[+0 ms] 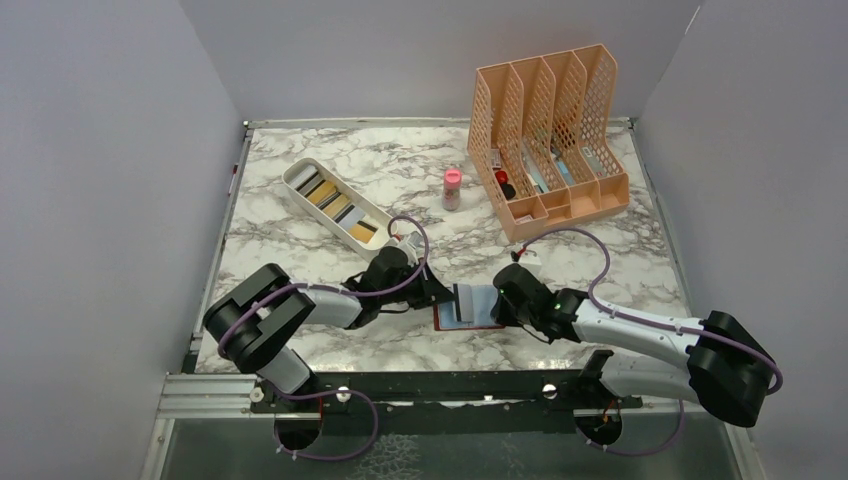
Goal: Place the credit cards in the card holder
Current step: Insert the credit card into the card holder.
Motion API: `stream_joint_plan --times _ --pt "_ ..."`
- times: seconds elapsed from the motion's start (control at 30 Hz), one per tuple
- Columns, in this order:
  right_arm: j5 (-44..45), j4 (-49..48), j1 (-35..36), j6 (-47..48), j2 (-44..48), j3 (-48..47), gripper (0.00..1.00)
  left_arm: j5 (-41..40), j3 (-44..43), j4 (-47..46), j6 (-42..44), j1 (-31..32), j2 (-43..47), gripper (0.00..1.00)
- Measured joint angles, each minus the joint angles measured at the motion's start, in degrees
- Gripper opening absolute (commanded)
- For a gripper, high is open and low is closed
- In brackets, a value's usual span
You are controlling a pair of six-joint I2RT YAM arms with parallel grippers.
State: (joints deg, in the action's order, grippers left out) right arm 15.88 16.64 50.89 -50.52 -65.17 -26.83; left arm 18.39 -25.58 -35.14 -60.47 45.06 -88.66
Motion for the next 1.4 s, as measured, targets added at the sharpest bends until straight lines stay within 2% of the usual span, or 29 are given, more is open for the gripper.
stream_joint_plan --times 0.67,1.1,1.4 --pt "0.02 0.28 0.00 0.04 0.24 0.02 0.08 -0.04 1.07 -2.27 -1.03 0.07 -2.67 0.00" --pt "0.13 0.61 0.00 0.09 0.35 0.02 0.13 0.28 -2.14 -2.69 0.87 1.81 -6.01 0.00" --pt "0.59 2.95 0.00 0.66 0.33 -1.27 0.23 0.48 -3.69 -2.84 2.14 2.08 -7.98 0.19"
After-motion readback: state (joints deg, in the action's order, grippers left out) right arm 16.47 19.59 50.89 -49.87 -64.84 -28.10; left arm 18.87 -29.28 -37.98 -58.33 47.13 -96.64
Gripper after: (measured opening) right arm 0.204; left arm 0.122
